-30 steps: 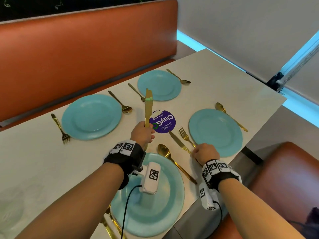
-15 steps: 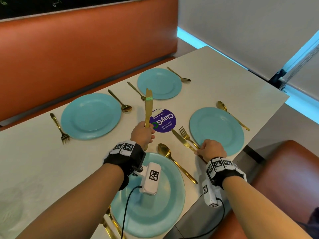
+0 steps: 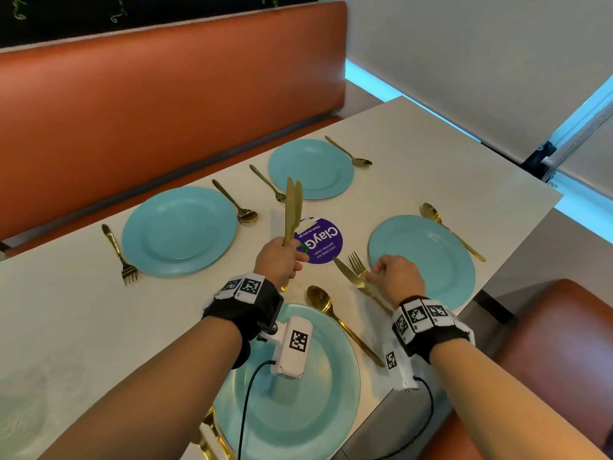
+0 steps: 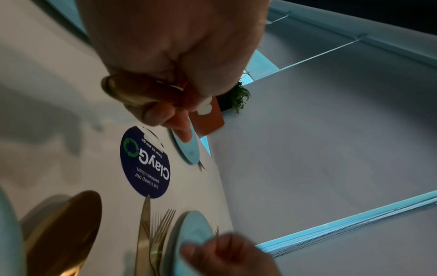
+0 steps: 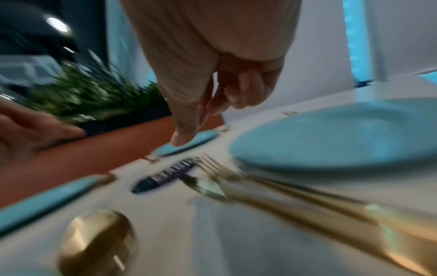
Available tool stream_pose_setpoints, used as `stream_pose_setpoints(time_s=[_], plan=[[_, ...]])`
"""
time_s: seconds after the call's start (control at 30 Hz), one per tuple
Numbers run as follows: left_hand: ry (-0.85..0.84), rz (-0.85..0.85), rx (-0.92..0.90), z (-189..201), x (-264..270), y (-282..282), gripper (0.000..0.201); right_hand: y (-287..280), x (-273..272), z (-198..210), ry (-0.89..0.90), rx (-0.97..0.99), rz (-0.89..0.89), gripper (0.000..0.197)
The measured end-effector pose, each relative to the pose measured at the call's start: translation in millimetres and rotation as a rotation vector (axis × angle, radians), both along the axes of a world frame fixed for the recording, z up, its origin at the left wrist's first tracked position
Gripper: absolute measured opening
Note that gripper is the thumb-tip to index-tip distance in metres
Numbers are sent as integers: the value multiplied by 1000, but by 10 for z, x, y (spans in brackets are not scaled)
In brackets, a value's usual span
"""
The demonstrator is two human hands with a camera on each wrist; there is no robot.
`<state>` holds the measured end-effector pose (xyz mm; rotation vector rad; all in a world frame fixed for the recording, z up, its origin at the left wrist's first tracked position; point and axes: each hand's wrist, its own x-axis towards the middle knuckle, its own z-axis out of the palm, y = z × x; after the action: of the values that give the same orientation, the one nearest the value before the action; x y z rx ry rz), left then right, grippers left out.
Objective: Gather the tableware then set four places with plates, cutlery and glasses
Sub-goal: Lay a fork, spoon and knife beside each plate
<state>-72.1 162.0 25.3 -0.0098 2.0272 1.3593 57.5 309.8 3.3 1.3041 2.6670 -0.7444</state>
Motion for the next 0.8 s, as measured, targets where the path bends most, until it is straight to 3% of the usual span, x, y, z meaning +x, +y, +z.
stream_pose_setpoints(time_s=[0.2,0.33,0.47,0.63,0.8], plan=[[-22,-148,0,140,-111,-35,34,-385,-762,379,217,101,527,20],[58,-243,-45,236,-264,-140,33,-448,-1099,491,98,233,815,26],[133,-324,-96,274,-450,-242,25,-426,-1367,589,-4,289,944,27],[51,-263,-43,238,-700,-285,29,-462,-1655,639,-174,301,1102,27],[-10,-60,42,192,-989,-375,16,-349,-1861,600,-213,160,956,18]])
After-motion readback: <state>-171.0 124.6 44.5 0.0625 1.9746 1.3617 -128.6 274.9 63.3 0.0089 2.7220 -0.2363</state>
